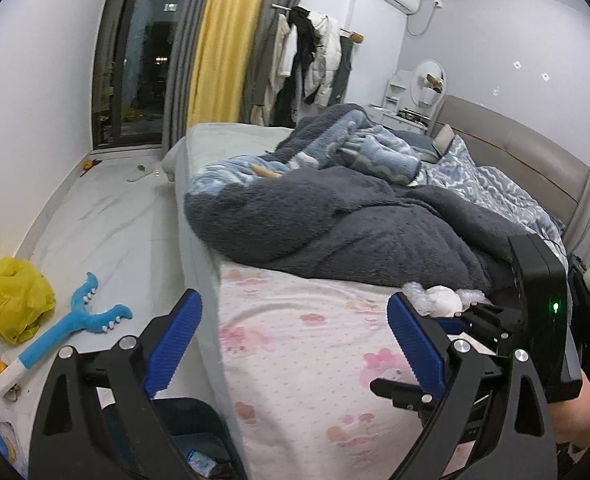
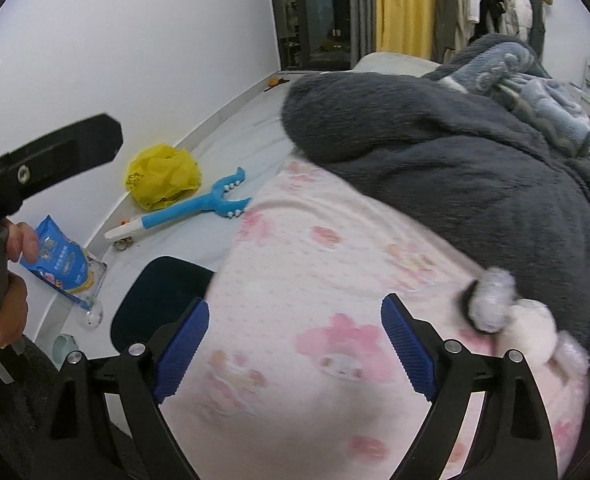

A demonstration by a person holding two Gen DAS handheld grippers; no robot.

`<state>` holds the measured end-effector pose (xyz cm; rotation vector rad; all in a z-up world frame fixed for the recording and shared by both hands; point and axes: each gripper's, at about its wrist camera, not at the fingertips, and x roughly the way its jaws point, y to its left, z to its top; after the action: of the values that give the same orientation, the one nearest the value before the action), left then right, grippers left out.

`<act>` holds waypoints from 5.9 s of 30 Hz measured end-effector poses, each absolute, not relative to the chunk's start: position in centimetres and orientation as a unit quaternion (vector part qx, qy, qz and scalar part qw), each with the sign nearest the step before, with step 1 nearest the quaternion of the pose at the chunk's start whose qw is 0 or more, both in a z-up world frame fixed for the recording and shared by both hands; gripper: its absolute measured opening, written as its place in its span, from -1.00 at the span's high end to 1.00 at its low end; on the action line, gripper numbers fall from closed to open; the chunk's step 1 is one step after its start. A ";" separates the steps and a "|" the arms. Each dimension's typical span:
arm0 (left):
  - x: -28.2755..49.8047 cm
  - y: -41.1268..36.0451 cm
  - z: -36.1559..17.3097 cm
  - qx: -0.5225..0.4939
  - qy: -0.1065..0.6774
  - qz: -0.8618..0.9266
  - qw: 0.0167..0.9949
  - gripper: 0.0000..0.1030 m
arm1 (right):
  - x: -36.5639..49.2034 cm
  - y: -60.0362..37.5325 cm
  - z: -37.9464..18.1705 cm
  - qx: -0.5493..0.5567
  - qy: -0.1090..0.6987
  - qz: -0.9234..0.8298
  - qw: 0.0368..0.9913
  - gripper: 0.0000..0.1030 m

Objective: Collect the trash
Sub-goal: 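Move both grippers back over the bed toward the bubble wrap and cotton ball, then close the left gripper on the bubble-wrap roll while the right grasps the white cotton ball, then lift the bubble wrap with the left gripper while the right lifts the cotton ball, then carry the bubble wrap and cotton ball over the dark green bin with both grippers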

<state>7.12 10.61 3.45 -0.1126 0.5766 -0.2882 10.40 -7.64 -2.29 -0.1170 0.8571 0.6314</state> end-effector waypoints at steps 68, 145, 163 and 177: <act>16.2 -9.9 -5.7 0.014 0.407 -0.250 0.878 -0.07 | 17.4 -25.5 -9.3 -0.029 0.403 0.286 0.869 -0.75; 10.7 3.5 -0.5 -0.048 0.367 -0.081 0.926 0.46 | 14.8 -19.5 1.8 0.034 0.356 0.316 0.879 -0.03; 7.4 9.0 -2.1 -0.075 0.371 -0.028 0.925 0.46 | 13.3 -15.5 3.5 0.021 0.355 0.340 0.871 -0.03; 7.0 12.9 -6.0 -0.086 0.412 0.003 0.907 0.46 | 12.5 -11.2 3.3 -0.006 0.368 0.367 0.854 -0.03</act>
<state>7.00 12.88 -5.99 -0.1776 0.8496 0.0056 12.47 -11.24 3.35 -0.0118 0.7740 0.7708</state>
